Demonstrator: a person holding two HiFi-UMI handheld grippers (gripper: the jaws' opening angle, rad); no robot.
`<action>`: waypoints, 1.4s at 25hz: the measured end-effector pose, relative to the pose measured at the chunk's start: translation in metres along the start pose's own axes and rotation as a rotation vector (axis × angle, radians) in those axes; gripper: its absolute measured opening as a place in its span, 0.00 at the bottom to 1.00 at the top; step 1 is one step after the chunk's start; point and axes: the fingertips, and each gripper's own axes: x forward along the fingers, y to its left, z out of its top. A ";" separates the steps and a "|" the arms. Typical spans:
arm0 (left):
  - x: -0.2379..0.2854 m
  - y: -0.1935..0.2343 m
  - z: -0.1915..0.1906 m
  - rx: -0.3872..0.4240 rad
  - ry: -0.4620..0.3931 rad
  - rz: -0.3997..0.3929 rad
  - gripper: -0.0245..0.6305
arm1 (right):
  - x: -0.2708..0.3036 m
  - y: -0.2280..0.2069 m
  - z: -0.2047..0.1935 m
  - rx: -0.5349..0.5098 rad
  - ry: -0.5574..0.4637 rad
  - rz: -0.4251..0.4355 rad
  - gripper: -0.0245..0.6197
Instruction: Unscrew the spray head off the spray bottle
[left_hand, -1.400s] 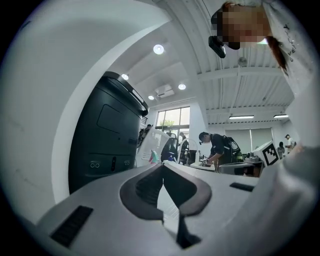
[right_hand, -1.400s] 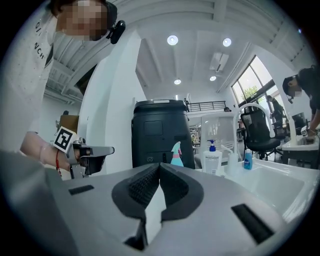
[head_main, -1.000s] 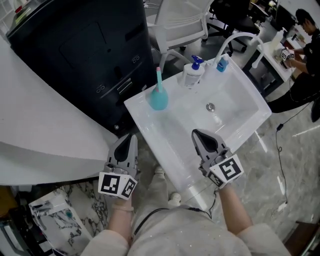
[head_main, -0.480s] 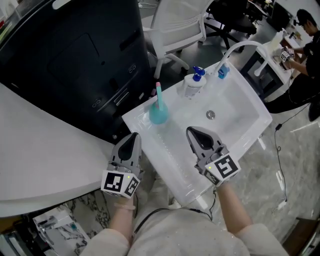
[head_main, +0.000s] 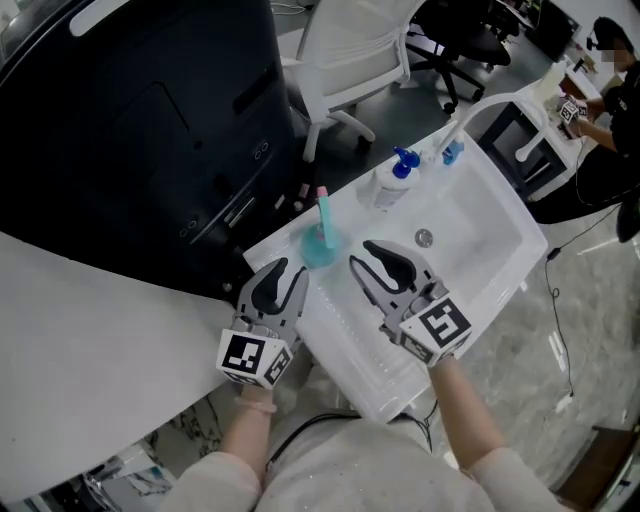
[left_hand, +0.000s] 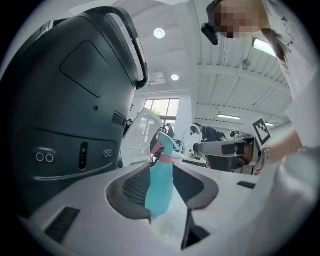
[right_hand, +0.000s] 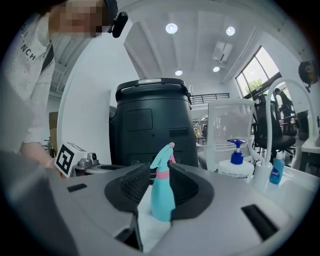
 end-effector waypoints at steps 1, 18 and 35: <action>0.004 0.000 -0.003 -0.002 0.009 -0.010 0.25 | 0.006 0.001 0.002 0.004 0.004 0.010 0.24; 0.075 0.005 -0.050 0.220 0.245 -0.045 0.60 | 0.074 0.005 -0.003 0.075 0.132 0.130 0.38; 0.089 -0.008 -0.068 0.293 0.361 -0.155 0.55 | 0.066 0.007 -0.004 0.001 0.151 0.286 0.35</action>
